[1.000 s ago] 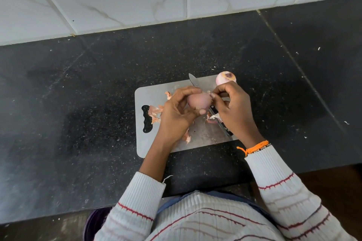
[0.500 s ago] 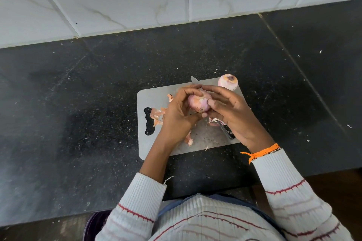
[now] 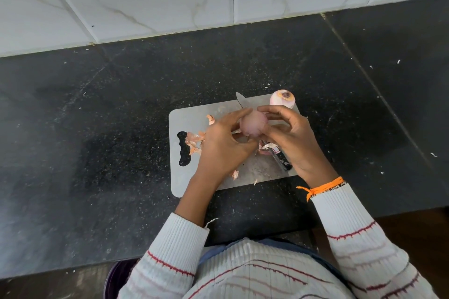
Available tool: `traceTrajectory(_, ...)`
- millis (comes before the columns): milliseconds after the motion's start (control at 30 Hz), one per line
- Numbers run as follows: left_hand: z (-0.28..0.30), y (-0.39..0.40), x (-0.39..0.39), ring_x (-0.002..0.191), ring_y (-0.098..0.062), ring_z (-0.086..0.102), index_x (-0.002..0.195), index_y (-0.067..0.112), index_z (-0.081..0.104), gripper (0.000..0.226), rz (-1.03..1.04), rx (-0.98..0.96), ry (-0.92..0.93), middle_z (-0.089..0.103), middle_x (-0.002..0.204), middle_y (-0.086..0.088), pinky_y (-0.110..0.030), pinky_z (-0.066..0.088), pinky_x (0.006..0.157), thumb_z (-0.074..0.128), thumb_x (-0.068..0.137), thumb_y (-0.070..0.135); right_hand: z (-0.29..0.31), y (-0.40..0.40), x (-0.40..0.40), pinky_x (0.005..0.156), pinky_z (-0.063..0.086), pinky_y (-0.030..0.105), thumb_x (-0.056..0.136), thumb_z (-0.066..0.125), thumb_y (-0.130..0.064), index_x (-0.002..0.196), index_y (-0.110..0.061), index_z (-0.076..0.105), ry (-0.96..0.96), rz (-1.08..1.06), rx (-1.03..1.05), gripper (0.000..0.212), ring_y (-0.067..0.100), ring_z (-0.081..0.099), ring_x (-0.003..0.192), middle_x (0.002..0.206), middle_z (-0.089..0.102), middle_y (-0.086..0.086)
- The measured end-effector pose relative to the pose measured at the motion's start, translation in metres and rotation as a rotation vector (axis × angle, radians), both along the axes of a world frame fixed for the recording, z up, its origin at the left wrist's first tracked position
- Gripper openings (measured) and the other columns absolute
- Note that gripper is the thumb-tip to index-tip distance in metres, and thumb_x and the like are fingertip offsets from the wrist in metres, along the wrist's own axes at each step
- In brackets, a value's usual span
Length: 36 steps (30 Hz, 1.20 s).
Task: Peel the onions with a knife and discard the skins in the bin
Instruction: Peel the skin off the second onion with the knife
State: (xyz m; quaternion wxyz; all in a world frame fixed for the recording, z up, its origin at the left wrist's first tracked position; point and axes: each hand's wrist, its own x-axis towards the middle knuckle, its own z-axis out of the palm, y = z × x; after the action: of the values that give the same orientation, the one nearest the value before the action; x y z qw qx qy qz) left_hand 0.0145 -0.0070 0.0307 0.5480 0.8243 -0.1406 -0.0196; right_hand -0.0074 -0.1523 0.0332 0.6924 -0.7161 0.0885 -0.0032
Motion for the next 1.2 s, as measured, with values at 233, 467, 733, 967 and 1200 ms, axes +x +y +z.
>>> traceTrajectory(233, 0.0001, -0.0004, -0.0012, 0.1, -0.004, 0.063, 0.121, 0.011, 0.06, 0.057, -0.007, 0.027, -0.008, 0.067, 0.114, 0.0, -0.017, 0.051, 0.087, 0.068, 0.064, 0.015, -0.0009, 0.0, 0.0005, 0.074, 0.059, 0.043, 0.08, 0.071, -0.009, 0.107, -0.02, 0.065, -0.006, -0.016, -0.058, 0.03, 0.02, 0.07, 0.085, 0.101, 0.066, 0.003)
traceTrajectory(467, -0.0048, 0.0002, 0.0045, 0.085, -0.001, 0.066, 0.104, 0.012, 0.069, 0.034, 0.163, -0.012, 0.034, 0.071, 0.102, 0.002, -0.018, 0.054, 0.078, 0.059, 0.078, -0.007, -0.0012, -0.0003, -0.0021, 0.07, 0.06, 0.041, 0.081, 0.068, -0.006, 0.108, -0.019, 0.065, -0.012, 0.006, -0.077, 0.03, 0.017, 0.07, 0.086, 0.104, 0.067, 0.001)
traceTrajectory(733, -0.0031, -0.0039, -0.0007, 0.1, -0.005, 0.064, 0.12, 0.007, 0.06, 0.044, 0.068, -0.2, 0.176, 0.064, 0.11, 0.003, -0.02, 0.052, 0.087, 0.066, 0.077, 0.001, -0.0029, -0.0031, 0.0026, 0.069, 0.06, 0.044, 0.083, 0.067, -0.009, 0.108, -0.02, 0.064, 0.047, -0.064, 0.001, 0.027, 0.019, 0.069, 0.089, 0.106, 0.064, 0.005)
traceTrajectory(967, -0.003, -0.0043, -0.0018, 0.095, -0.003, 0.065, 0.117, 0.008, 0.062, 0.045, 0.075, -0.128, 0.136, 0.066, 0.105, 0.005, -0.018, 0.053, 0.083, 0.072, 0.074, 0.004, -0.0049, -0.0037, 0.0022, 0.07, 0.059, 0.047, 0.081, 0.069, -0.01, 0.108, -0.018, 0.065, 0.034, -0.056, -0.023, 0.028, 0.021, 0.069, 0.089, 0.103, 0.067, 0.004)
traceTrajectory(1200, -0.002, -0.0088, -0.0039, 0.093, -0.005, 0.065, 0.106, 0.01, 0.063, 0.038, 0.128, -0.127, 0.16, 0.067, 0.099, 0.002, -0.017, 0.054, 0.078, 0.073, 0.07, 0.002, -0.0032, 0.0005, -0.0009, 0.067, 0.06, 0.035, 0.078, 0.072, -0.011, 0.106, -0.019, 0.063, -0.001, -0.05, -0.087, 0.031, 0.017, 0.069, 0.087, 0.103, 0.067, 0.001)
